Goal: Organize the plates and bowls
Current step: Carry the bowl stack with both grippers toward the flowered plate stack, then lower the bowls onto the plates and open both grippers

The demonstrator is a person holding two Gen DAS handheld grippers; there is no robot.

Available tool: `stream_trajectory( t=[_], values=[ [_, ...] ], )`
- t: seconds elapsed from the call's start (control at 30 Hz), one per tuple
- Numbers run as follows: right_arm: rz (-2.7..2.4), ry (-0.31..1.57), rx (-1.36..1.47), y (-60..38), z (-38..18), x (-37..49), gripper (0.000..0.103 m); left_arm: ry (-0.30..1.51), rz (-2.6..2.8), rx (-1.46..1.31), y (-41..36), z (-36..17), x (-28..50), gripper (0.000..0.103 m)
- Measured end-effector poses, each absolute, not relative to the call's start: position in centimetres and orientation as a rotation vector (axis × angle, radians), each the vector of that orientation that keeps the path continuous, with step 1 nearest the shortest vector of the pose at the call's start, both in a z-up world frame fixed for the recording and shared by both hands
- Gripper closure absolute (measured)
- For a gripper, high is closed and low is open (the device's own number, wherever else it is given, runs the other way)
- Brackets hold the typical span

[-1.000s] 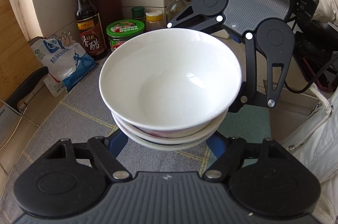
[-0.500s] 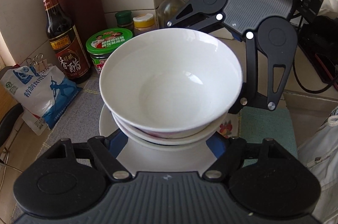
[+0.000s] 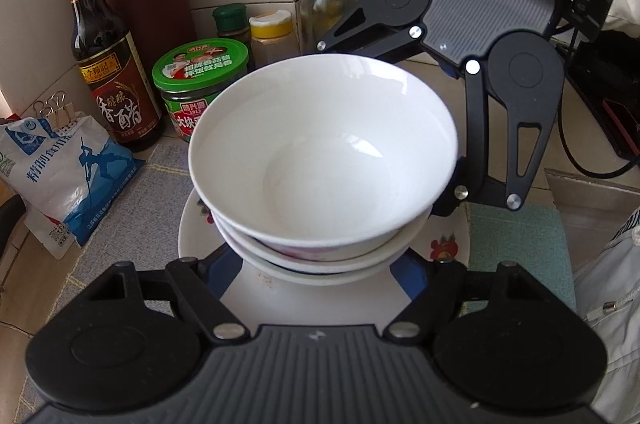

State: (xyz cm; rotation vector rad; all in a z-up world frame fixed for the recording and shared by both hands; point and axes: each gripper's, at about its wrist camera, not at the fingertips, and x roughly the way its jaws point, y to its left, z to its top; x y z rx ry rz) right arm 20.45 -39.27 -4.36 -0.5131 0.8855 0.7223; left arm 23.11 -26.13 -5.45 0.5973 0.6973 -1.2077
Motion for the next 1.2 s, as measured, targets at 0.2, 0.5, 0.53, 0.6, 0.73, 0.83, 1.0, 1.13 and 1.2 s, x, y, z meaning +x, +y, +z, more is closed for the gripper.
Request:
stream_trajectory(
  t=[0.2,0.5,0.53,0.6,0.73,0.83,1.0,1.13,1.2],
  values=[
    [0.723,0.898,-0.496,-39.2,-4.7,20.5,0.019,0.718,-1.209,0.592,-26.2,-5.7,23.4,0.023],
    [0.732,0.909,-0.474,-39.3,-4.8,20.6,0.019,0.729,-1.212,0.569,-26.2,-5.8,23.7,0.023],
    [0.733,0.909,-0.471,-39.3,-4.8,20.6,0.019,0.728,-1.211,0.568,-26.2,-5.8,23.6,0.022],
    [0.735,0.905,-0.465,-39.4,-4.8,20.6,0.019,0.722,-1.207,0.569,-26.2,-5.8,23.5,0.022],
    [0.743,0.900,-0.451,-39.6,-4.9,20.6,0.012,0.709,-1.182,0.561,-25.9,-5.8,23.3,0.014],
    [0.727,0.888,-0.451,-39.6,-4.8,20.3,0.001,0.701,-1.157,0.554,-25.3,-5.7,22.9,0.009],
    [0.653,0.892,-0.459,-39.2,-4.2,18.9,0.000,0.641,-1.093,0.515,-22.9,-4.8,21.5,0.008],
    [0.583,0.873,-0.463,-38.1,-2.7,16.8,0.000,0.529,-1.007,0.419,-20.0,-2.1,20.2,0.004],
    [0.534,0.849,-0.495,-37.0,-1.6,15.5,0.000,0.435,-0.975,0.373,-18.2,-0.3,19.4,0.000]
  ],
)
